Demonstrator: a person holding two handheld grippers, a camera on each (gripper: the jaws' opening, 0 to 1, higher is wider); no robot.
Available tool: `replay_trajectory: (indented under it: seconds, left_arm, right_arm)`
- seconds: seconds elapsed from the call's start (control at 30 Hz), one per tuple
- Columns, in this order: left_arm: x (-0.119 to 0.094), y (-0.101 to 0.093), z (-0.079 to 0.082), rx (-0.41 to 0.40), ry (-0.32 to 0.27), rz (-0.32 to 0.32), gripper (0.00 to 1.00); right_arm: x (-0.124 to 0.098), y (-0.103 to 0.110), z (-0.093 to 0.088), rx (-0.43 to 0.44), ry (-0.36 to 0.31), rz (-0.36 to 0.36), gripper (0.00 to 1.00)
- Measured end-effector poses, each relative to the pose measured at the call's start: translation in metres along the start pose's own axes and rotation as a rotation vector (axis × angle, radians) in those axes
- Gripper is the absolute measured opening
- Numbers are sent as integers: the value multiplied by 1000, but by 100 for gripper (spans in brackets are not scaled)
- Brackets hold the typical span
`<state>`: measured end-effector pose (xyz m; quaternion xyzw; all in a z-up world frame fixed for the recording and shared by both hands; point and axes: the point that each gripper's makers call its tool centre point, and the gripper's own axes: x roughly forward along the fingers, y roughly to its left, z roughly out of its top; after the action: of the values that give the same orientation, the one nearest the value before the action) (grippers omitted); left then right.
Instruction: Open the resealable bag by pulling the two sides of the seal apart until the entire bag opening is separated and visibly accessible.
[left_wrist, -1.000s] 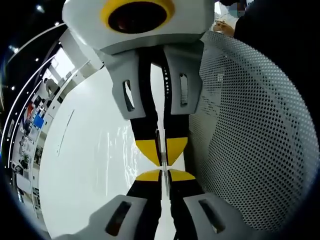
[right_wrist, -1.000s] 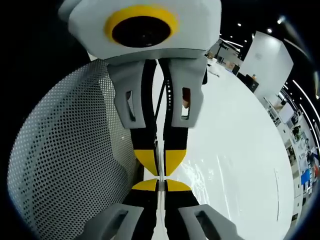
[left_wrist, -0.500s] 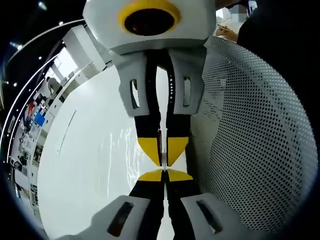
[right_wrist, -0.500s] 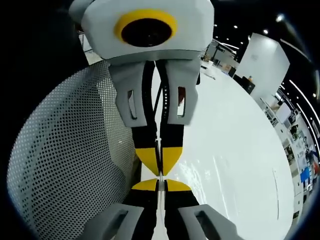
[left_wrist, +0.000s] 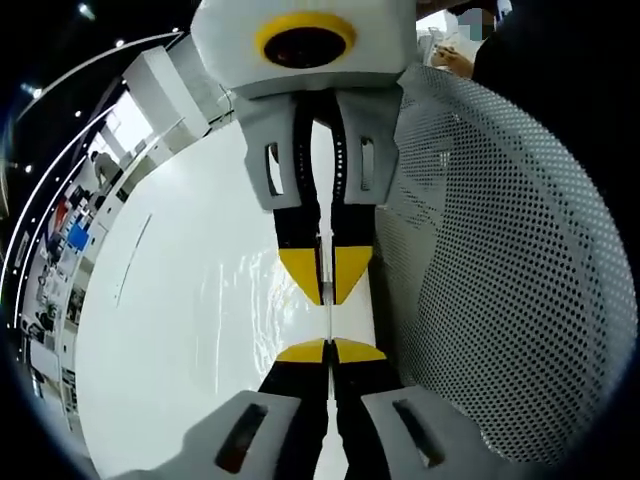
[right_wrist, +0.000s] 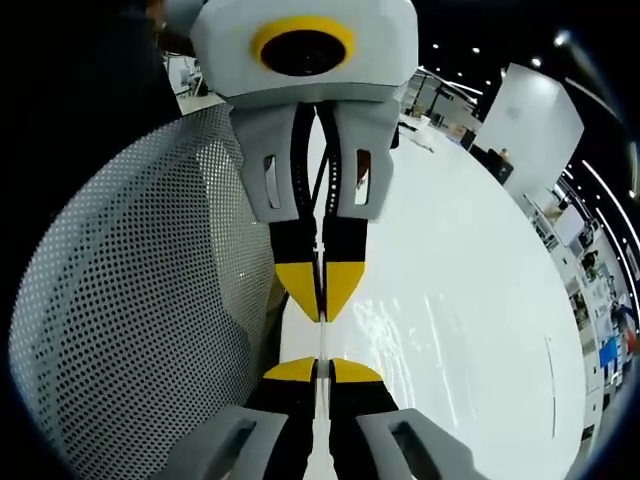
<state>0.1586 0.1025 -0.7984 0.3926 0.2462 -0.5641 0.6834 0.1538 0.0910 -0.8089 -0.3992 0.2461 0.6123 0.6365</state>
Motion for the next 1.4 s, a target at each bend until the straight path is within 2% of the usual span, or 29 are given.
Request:
replay_trajectory:
  seconds: [0.33,0.63,1.07,1.4]
  left_arm:
    - [-4,2,-2,-4,-5,11,0]
    - [-5,8,-2,8,5,12,0]
    - [-4,4,-8,-32,-6,-3,0]
    - [-3,3,-8,-23,5,-12,0]
  right_arm:
    - [-1,-2,2,31,-16,-3,0]
    - [0,-6,3,-1,-12,-23,0]
    - [5,-4,7,-20,-29,-10,0]
    - [8,-5,10,-29,-35,1,0]
